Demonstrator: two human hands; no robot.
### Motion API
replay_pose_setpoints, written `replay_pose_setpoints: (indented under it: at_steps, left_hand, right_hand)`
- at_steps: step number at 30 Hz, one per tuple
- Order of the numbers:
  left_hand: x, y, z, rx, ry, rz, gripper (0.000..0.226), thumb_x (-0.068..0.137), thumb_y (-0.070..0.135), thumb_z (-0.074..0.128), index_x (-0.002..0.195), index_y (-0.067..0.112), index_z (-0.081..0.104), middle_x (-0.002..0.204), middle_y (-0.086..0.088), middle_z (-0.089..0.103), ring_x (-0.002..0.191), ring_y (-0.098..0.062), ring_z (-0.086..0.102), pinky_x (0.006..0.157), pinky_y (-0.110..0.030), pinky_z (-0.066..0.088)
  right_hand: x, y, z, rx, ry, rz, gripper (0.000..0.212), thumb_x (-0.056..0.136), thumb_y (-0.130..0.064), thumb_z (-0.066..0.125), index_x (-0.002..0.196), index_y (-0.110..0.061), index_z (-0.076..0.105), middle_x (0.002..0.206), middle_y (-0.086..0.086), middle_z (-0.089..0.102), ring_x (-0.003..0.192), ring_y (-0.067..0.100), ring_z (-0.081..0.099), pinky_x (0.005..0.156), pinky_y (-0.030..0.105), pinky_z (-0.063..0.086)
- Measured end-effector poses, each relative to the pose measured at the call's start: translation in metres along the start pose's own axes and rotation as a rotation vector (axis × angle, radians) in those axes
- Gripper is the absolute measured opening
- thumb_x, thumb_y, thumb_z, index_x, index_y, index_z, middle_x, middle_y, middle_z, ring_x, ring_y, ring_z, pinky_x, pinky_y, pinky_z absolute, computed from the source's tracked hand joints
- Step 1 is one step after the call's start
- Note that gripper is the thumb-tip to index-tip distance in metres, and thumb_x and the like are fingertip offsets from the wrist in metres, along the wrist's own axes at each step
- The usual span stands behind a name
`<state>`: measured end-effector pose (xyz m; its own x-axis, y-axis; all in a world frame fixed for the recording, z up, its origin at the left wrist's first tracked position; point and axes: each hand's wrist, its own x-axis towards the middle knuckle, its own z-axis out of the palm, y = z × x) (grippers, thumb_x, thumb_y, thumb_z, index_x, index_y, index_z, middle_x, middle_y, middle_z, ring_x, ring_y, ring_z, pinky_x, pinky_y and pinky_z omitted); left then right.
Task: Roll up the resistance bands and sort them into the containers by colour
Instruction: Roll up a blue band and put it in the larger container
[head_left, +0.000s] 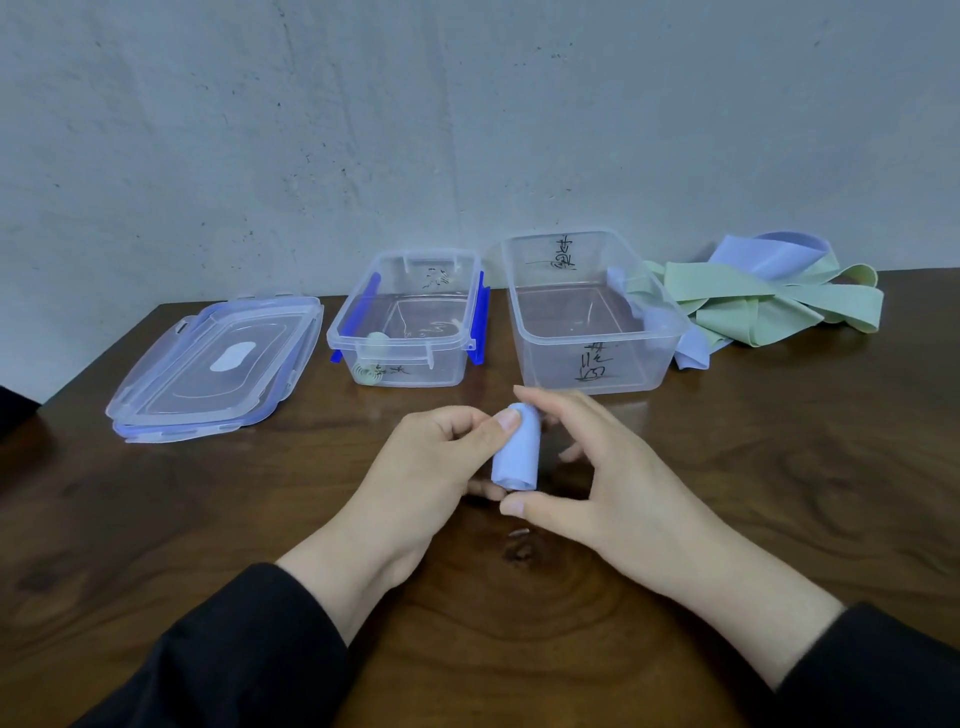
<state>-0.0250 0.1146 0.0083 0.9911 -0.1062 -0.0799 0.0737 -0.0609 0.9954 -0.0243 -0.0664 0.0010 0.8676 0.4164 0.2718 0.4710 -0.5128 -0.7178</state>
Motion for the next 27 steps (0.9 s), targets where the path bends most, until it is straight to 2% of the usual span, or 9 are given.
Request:
replay_pose_setpoints:
  at_steps: [4, 6, 9, 12, 16, 18, 21, 24, 27]
  left_hand:
    - [-0.001, 0.001, 0.001, -0.185, -0.032, -0.131, 0.045, 0.086, 0.041, 0.067, 0.102, -0.001, 0.071, 0.104, -0.026, 0.067, 0.087, -0.025, 0.068, 0.082, -0.040, 0.056]
    - [-0.001, 0.002, 0.001, -0.256, -0.056, -0.175, 0.044, 0.088, 0.039, 0.066, 0.107, 0.000, 0.070, 0.107, -0.026, 0.068, 0.094, -0.028, 0.069, 0.082, -0.040, 0.056]
    - [-0.001, 0.004, 0.002, -0.279, -0.071, -0.195, 0.045, 0.090, 0.038, 0.064, 0.110, -0.001, 0.068, 0.105, -0.026, 0.068, 0.093, -0.029, 0.070, 0.082, -0.040, 0.057]
    - [0.000, 0.005, 0.002, -0.276, -0.076, -0.202, 0.046, 0.090, 0.040, 0.063, 0.111, 0.000, 0.068, 0.107, -0.025, 0.069, 0.091, -0.028, 0.069, 0.081, -0.039, 0.057]
    - [0.000, 0.003, 0.002, -0.323, -0.101, -0.210, 0.049, 0.088, 0.043, 0.063, 0.113, 0.001, 0.067, 0.096, -0.018, 0.068, 0.083, -0.024, 0.064, 0.069, -0.030, 0.056]
    - [-0.001, 0.001, 0.004, -0.342, -0.090, -0.187, 0.051, 0.088, 0.044, 0.063, 0.114, 0.000, 0.065, 0.094, -0.018, 0.067, 0.084, -0.024, 0.062, 0.071, -0.031, 0.056]
    - [-0.002, -0.002, 0.006, -0.319, -0.037, -0.112, 0.054, 0.090, 0.044, 0.061, 0.115, -0.004, 0.062, 0.106, -0.028, 0.066, 0.093, -0.031, 0.065, 0.087, -0.044, 0.056]
    - [-0.003, -0.002, 0.010, -0.248, 0.023, 0.008, 0.050, 0.091, 0.042, 0.060, 0.107, -0.005, 0.062, 0.104, -0.026, 0.068, 0.092, -0.034, 0.068, 0.083, -0.043, 0.056]
    - [-0.005, -0.001, 0.013, -0.107, 0.091, 0.121, 0.032, 0.092, 0.038, 0.060, 0.091, 0.009, 0.071, 0.089, -0.015, 0.069, 0.079, -0.025, 0.063, 0.079, -0.039, 0.055]
  right_hand:
    - [-0.002, -0.004, 0.001, -0.015, 0.048, -0.002, 0.068, 0.079, -0.041, 0.074, 0.139, -0.044, 0.043, 0.123, -0.031, 0.053, 0.113, -0.011, 0.048, 0.091, 0.008, 0.039]
    - [-0.002, -0.005, 0.001, 0.075, 0.044, 0.028, 0.064, 0.080, -0.035, 0.075, 0.136, -0.045, 0.046, 0.124, -0.028, 0.057, 0.114, -0.004, 0.054, 0.095, 0.017, 0.045]
    - [-0.001, -0.006, 0.001, 0.211, 0.014, 0.065, 0.063, 0.081, -0.028, 0.077, 0.133, -0.048, 0.048, 0.126, -0.022, 0.059, 0.118, 0.005, 0.057, 0.099, 0.034, 0.050]
    - [0.000, -0.005, -0.001, 0.309, 0.008, 0.070, 0.063, 0.081, -0.023, 0.079, 0.132, -0.046, 0.050, 0.124, -0.019, 0.061, 0.118, 0.008, 0.058, 0.099, 0.039, 0.050]
    - [0.001, -0.005, -0.002, 0.385, 0.022, 0.062, 0.061, 0.080, -0.015, 0.080, 0.129, -0.040, 0.054, 0.121, -0.015, 0.064, 0.119, 0.013, 0.059, 0.100, 0.041, 0.048]
    - [0.001, -0.004, -0.003, 0.395, 0.010, 0.071, 0.061, 0.081, -0.015, 0.080, 0.131, -0.038, 0.053, 0.123, -0.015, 0.065, 0.121, 0.011, 0.058, 0.100, 0.039, 0.048]
    - [0.001, -0.003, -0.002, 0.529, -0.030, 0.125, 0.065, 0.081, -0.020, 0.079, 0.137, -0.035, 0.049, 0.130, -0.016, 0.062, 0.125, 0.006, 0.056, 0.101, 0.035, 0.048]
    - [0.000, -0.005, 0.002, 0.783, 0.005, 0.246, 0.045, 0.091, -0.031, 0.068, 0.134, -0.025, 0.057, 0.128, -0.005, 0.067, 0.119, 0.016, 0.063, 0.102, 0.044, 0.050]
    - [0.001, -0.006, 0.003, 0.813, 0.017, 0.303, 0.030, 0.095, -0.021, 0.061, 0.124, -0.018, 0.068, 0.119, 0.007, 0.071, 0.112, 0.025, 0.068, 0.102, 0.049, 0.049]
